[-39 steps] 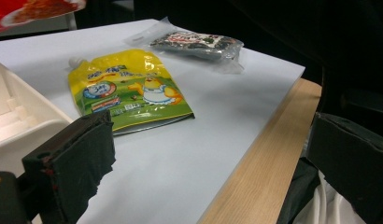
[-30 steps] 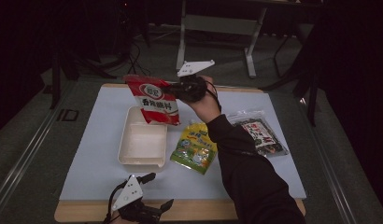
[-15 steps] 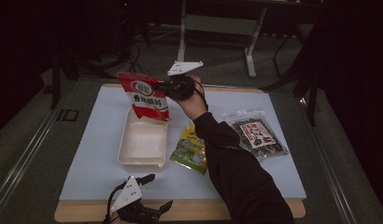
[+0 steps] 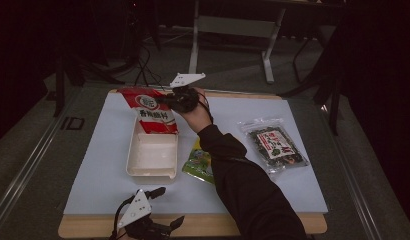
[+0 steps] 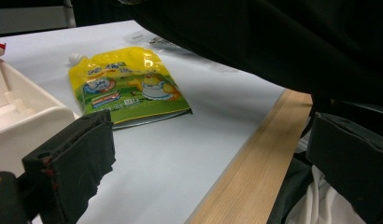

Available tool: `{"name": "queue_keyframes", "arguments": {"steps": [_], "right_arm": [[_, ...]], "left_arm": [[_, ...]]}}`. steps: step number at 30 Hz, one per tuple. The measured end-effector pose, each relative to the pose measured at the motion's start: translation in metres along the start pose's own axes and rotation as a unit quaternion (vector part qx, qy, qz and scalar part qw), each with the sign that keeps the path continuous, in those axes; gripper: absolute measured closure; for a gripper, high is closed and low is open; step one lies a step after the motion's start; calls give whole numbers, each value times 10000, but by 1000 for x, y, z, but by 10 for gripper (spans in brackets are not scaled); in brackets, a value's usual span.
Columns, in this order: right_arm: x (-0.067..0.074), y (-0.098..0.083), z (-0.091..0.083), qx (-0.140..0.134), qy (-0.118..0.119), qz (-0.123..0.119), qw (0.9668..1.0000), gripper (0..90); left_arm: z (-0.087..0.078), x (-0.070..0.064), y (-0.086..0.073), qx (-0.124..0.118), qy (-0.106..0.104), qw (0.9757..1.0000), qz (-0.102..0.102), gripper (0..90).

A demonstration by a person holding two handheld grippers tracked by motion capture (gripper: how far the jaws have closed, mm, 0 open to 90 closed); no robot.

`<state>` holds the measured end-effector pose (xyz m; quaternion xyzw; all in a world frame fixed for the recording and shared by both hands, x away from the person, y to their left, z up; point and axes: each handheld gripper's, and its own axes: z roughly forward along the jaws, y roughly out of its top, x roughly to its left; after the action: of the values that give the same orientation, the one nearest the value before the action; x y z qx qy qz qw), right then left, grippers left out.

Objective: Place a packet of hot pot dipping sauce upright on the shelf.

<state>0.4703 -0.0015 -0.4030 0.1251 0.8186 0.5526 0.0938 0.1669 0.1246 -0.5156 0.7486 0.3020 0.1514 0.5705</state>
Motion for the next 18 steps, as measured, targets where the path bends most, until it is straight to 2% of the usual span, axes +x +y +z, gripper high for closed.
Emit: {"name": "queue_keyframes", "arguments": {"steps": [4,8,11,12,15,16,18], "right_arm": [[1,-4,0,-128,12,159,9998,893],[1,-5,-3,-274,-9,216,9994,892],[0,-9,-4,-458,-102,298,9985,892],[-1,-10,-3,-473,-11,376,9982,892],[-1,-15,-2,-463,-45,401,9981,892],[-1,-20,-1,-482,-23,494,9976,892],[-1,-23,-1,-508,-9,534,9973,892]], "left_arm": [[0,-1,0,3,-14,10000,11,23],[0,0,0,-1,-16,10000,4,23],[0,0,0,0,-17,10000,5,23],[0,0,0,0,-17,10000,5,23],[0,0,0,1,-20,10000,11,23],[0,0,0,-5,-28,10000,9,23],[0,0,0,-4,-26,10000,11,23]]}}
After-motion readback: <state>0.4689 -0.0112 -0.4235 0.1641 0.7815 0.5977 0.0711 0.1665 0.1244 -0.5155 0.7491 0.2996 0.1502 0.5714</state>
